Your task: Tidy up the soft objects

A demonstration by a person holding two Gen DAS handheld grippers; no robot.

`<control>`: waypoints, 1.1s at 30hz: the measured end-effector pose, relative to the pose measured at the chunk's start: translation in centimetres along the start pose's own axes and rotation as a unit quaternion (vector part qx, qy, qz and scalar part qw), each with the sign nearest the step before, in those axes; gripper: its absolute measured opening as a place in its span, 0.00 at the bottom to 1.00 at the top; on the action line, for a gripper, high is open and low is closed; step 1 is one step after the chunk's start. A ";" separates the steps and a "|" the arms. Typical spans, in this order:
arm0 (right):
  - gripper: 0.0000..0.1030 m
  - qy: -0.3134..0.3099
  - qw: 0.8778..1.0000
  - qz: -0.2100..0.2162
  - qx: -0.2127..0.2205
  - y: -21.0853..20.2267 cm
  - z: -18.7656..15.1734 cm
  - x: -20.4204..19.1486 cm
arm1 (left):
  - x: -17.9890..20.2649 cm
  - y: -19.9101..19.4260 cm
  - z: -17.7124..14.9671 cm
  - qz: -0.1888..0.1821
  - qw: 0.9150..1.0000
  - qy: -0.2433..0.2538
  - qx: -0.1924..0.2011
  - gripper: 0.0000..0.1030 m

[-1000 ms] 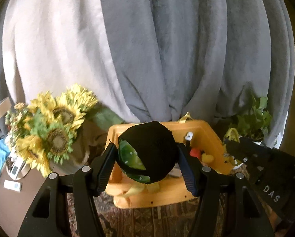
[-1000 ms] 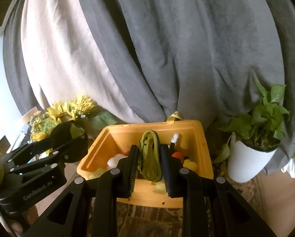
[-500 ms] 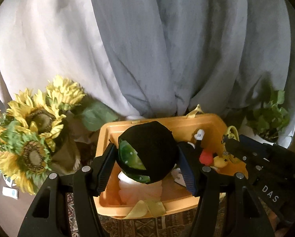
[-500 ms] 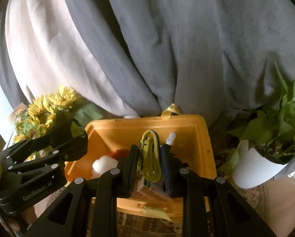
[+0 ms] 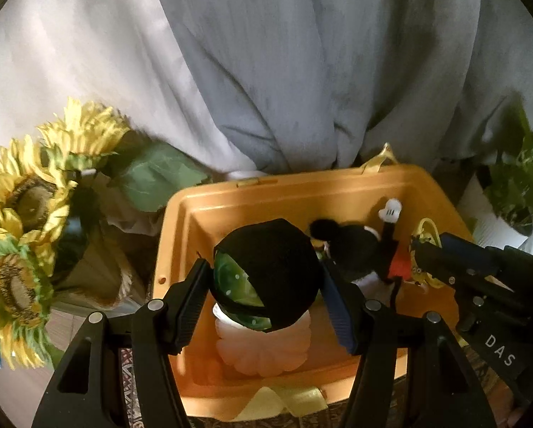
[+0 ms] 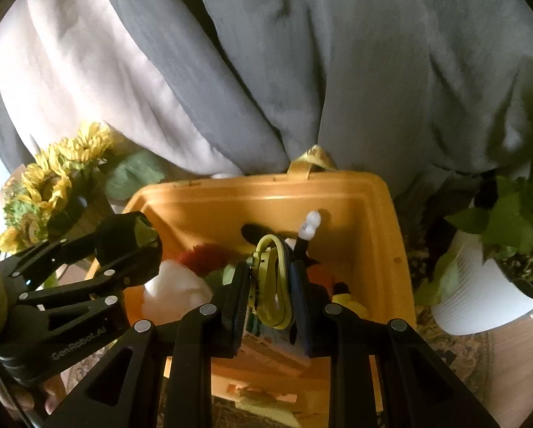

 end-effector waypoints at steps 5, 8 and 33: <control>0.24 0.011 0.999 0.013 -0.043 2.2 -0.1 0.8 | 0.7 2.3 -0.1 -0.005 0.999 0.024 -0.041 0.60; 0.24 0.015 0.997 0.018 -0.068 3.4 -0.2 1.1 | 0.9 3.4 -0.1 -0.004 0.998 0.032 -0.056 0.60; 0.61 0.001 0.998 -0.035 -0.043 -3.5 -1.4 -0.7 | -1.5 -5.6 -1.8 0.071 0.997 0.000 0.000 0.97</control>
Point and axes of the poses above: each gripper's, at about its wrist camera, not at the fingertips, and y roughly the way its jaws point, x to its right, z to its top, the point moved 6 cm from there along y, roughly the way its jaws point, and after that the axes turned 8 degrees about z, right-handed, at the moved point
